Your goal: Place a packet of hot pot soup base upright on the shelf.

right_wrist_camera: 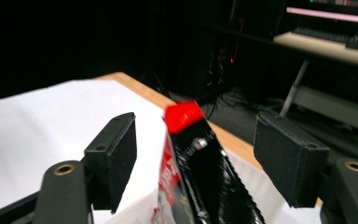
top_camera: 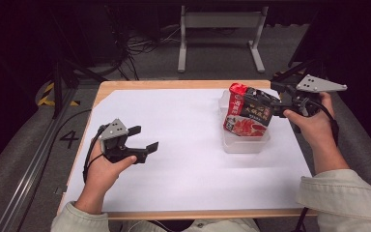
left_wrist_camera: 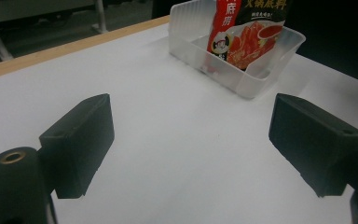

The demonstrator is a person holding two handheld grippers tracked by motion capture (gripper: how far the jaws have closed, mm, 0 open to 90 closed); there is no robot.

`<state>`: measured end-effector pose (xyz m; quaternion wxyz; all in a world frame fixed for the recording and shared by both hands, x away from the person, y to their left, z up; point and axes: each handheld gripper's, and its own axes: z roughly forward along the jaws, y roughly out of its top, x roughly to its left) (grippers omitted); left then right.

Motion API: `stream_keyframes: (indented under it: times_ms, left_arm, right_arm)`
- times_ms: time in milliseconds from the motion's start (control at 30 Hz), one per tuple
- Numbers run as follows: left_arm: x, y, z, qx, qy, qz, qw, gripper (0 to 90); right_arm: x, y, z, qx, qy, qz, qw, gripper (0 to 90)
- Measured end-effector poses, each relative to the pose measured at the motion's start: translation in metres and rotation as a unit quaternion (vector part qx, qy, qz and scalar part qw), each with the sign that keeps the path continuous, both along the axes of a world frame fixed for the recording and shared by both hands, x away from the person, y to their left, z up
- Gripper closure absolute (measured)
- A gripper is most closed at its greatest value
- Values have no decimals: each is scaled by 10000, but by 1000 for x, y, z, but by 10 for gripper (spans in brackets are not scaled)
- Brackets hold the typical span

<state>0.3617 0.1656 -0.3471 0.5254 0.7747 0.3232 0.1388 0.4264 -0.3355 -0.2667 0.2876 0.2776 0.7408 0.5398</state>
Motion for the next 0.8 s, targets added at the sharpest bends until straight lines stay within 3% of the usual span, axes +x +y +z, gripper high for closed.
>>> stream_keyframes:
  times_ms: [167, 300, 533, 800]
  left_arm:
    - [-5, 7, -7, -61, 16, -129, 9999, 139]
    - [-7, 12, -10, -47, -1, -193, 9998, 139]
    - [-12, 19, -15, -84, -117, -382, 9992, 139]
    - [-16, 28, -22, -136, -133, -342, 9992, 141]
  right_arm:
    - [-25, 10, 6, 64, -177, 281, 9994, 289]
    - [-38, 18, 0, 62, -120, 482, 9987, 285]
    - [-54, 29, -28, 207, 178, 780, 9966, 278]
    - [-64, 40, -63, 91, 418, 840, 9955, 275]
